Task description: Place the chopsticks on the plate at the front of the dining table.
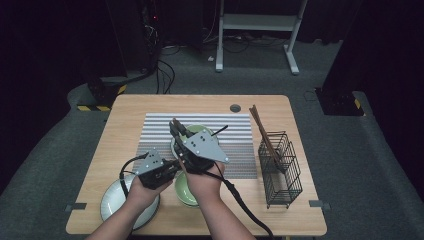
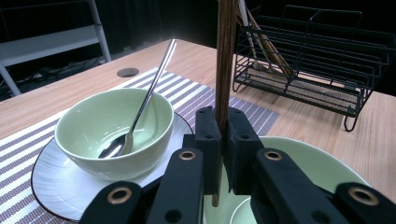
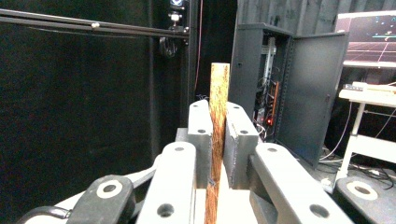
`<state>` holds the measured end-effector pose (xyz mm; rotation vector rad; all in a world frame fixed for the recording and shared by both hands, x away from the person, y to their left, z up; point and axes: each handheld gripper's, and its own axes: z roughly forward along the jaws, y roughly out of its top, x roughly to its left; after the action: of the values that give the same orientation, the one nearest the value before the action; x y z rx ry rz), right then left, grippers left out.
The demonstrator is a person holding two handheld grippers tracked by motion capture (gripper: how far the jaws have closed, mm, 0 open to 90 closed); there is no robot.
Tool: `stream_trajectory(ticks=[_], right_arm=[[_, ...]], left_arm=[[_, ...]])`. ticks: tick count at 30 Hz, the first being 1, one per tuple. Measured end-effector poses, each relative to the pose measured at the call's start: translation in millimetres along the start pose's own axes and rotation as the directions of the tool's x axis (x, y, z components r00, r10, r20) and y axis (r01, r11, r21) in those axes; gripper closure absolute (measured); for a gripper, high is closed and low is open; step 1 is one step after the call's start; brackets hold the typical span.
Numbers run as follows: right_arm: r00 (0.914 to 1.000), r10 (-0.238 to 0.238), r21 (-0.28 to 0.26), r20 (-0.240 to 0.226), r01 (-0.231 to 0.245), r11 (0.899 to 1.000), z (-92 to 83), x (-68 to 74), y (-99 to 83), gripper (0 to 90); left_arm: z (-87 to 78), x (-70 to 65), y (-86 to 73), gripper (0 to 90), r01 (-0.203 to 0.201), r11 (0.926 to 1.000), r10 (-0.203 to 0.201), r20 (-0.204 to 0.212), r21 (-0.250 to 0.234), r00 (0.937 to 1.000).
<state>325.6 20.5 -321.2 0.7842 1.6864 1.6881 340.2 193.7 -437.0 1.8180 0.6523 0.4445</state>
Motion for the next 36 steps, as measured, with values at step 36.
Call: stream_trajectory(ticks=[36], right_arm=[[0.9999,0.003,0.109,0.01,-0.004,0.994,-3.2,-4.1,-48.0,67.3]], left_arm=[[-10.6,-3.0,10.5,84.7,0.041,0.9981,-0.04,0.005,-0.046,0.9992]])
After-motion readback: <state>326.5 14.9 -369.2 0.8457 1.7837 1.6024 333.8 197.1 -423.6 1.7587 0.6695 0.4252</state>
